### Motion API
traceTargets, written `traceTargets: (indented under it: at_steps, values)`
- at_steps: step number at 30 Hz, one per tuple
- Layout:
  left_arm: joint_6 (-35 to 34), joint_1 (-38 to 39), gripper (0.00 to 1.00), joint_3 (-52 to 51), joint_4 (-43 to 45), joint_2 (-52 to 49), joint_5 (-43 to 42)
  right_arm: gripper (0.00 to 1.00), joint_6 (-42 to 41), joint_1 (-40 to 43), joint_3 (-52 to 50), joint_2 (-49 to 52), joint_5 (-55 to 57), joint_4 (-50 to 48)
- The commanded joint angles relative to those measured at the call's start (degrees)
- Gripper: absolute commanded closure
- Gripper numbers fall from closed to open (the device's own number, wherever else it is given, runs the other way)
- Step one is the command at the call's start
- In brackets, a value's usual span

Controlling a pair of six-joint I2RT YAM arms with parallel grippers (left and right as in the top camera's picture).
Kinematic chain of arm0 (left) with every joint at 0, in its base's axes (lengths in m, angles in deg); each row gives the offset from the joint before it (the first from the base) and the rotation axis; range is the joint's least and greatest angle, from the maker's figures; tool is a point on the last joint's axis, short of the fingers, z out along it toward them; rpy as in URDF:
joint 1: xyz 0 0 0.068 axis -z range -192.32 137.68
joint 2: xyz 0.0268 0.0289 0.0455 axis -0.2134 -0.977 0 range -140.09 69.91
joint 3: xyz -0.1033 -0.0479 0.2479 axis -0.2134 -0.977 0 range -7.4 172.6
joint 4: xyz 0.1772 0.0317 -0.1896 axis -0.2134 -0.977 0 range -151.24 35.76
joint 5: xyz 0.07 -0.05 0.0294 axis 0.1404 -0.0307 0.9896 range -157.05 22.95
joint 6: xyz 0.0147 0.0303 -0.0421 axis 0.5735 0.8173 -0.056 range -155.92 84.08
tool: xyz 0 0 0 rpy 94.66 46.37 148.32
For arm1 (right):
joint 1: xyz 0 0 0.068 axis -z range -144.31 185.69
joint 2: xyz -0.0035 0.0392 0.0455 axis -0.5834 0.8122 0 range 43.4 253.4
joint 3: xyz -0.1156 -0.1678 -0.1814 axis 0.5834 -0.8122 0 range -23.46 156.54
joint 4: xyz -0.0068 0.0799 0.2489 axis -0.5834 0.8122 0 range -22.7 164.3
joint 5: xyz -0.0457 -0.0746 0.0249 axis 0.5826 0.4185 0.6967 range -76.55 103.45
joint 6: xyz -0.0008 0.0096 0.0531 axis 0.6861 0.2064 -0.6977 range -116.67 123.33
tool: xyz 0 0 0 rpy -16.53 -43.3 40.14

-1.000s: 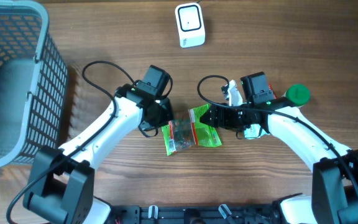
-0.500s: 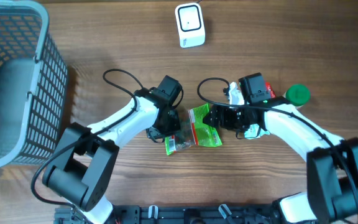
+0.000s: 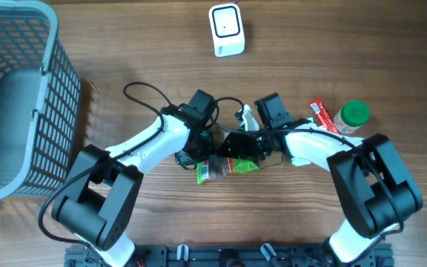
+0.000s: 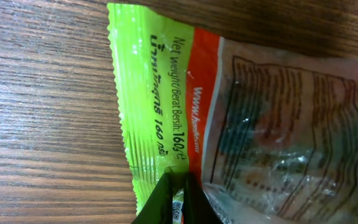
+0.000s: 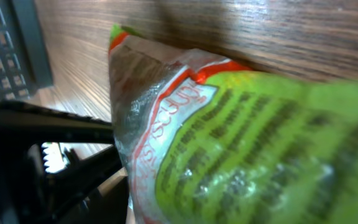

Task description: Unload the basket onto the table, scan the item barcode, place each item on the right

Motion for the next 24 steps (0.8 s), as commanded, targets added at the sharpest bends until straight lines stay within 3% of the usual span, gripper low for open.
traceTargets:
  at_steps: [1, 5, 11, 15, 19, 20, 22, 24]
  values:
    - [1.11, 0.17, 0.96, -0.85, 0.76, -2.64, 1.6, 0.83, -0.24, -0.39, -0.92, 1.49, -1.46, -0.11]
    - [1.11, -1.68, 0.96, 1.81, -1.53, -0.37, 4.02, 0.95, 3.98, 0.94, -0.83, -1.22, -1.44, 0.17]
    - [1.11, -6.6, 0.96, 10.21, -8.5, 7.34, 12.26, 0.96, 8.02, 4.52, -0.52, -9.66, -1.51, 0.2]
    - [2.38, -10.27, 0.96, 12.33, -8.07, 13.7, 13.6, 0.96, 17.79, 6.34, 1.84, -16.65, 0.98, 5.42]
    - [8.15, -14.71, 0.93, 12.33, -5.14, 18.05, 13.79, 0.96, 22.86, 6.27, 10.64, -21.99, 13.66, 18.25]
    - [10.69, -16.87, 0.89, 12.33, -3.06, 18.47, 13.84, 0.96, 26.67, 6.25, 17.86, -22.08, 16.79, 26.01]
    - [13.2, -19.06, 0.79, 12.33, -0.52, 18.27, 13.79, 0.96, 29.59, 6.27, 24.79, -21.35, 18.23, 31.95]
    - [14.91, -20.9, 0.77, 12.33, 1.81, 17.79, 13.79, 0.96, 32.11, 6.27, 32.54, -20.5, 20.44, 37.57]
